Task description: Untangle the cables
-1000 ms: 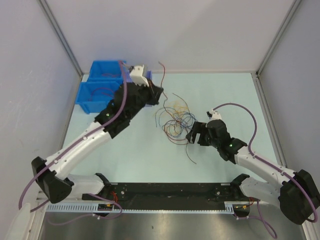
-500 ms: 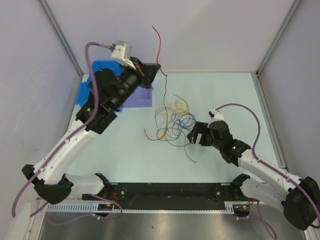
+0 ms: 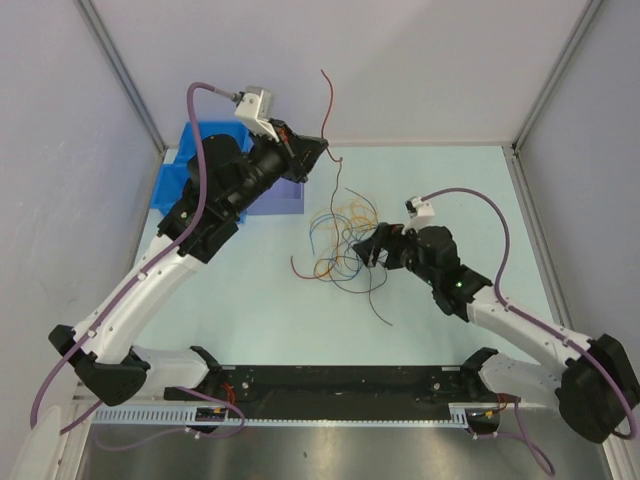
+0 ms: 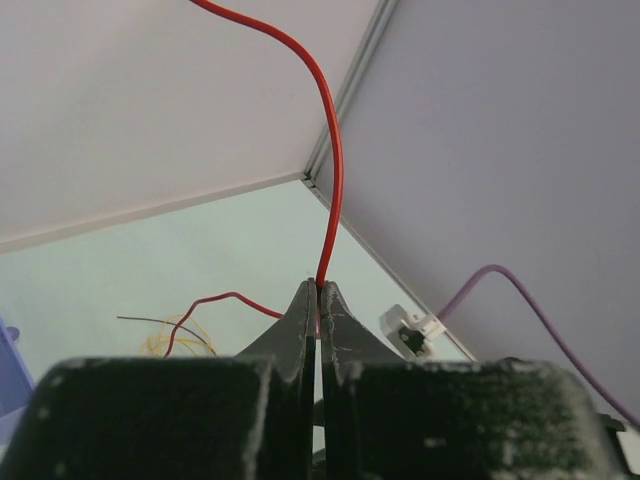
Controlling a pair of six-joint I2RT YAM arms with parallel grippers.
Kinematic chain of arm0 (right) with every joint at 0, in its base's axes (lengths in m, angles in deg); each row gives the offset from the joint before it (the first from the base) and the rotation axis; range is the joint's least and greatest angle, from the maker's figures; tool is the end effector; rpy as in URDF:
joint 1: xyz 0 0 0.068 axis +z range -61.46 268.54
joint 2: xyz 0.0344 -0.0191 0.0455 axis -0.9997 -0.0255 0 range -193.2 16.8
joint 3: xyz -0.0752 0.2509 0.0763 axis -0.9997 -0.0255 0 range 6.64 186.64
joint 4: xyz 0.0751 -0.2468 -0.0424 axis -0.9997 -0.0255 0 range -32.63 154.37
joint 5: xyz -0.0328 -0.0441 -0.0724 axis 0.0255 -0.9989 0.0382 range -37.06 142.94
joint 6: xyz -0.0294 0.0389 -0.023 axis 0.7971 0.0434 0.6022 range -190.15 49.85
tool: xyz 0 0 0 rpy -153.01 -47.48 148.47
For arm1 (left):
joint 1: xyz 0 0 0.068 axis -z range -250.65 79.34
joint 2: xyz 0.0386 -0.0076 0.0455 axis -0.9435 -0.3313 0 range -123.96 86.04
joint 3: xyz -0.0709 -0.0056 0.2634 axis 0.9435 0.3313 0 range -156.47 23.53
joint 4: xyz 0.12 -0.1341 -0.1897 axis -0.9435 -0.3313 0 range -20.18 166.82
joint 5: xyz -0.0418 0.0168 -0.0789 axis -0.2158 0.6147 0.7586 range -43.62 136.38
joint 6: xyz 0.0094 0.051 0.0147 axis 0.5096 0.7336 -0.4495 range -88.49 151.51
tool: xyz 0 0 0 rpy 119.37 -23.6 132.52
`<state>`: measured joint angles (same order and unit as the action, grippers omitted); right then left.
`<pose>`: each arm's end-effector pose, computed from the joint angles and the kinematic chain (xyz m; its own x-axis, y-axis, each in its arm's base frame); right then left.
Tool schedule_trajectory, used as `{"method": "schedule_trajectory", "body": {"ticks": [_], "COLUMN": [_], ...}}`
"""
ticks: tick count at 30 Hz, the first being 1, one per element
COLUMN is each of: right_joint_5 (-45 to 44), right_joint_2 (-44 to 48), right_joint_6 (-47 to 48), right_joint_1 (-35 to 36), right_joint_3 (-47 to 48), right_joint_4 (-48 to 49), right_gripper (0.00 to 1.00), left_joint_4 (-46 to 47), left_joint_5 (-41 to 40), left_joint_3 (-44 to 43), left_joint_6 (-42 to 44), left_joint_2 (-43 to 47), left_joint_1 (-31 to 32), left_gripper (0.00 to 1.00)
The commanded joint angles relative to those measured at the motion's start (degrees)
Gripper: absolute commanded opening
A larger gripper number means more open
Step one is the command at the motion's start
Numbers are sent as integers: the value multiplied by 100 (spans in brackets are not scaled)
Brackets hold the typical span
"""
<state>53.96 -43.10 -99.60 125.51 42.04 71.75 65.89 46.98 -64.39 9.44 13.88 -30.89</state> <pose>0.1914 0.1449 0.2626 -0.5071 0.2336 -0.8296 -0.4199 0.7737 0.4745 0.2057 -0.1715 0.4983 -0.1835 -0.3360 -0.9238 0.6244 0.6860 -0.3735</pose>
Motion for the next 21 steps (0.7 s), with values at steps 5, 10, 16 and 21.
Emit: {"method": "schedule_trajectory", "body": {"ticks": [5,10,16,21], "right_joint_5": [-102,-286,-523,-541], "right_joint_2": [-1242,-2059,-2684,-3045], "right_joint_6": [580,713,800,827], "right_joint_1": [56,56,56,12], "right_joint_3": [765,1258,1760,1997], "right_joint_4": [2162,2566,2707,2866], "right_gripper": [89,84,76,69], "left_joint_4": [127,171,180,215], "left_joint_5": [379,502,564,643], "left_joint_3": [-270,-278,-296,-349], "left_joint_6": [-307,-395,-421,-430], "left_joint_2": [149,202,220,211], "left_joint_1": [-66,-92,-92,-136], "left_gripper": [0,0,0,0]}}
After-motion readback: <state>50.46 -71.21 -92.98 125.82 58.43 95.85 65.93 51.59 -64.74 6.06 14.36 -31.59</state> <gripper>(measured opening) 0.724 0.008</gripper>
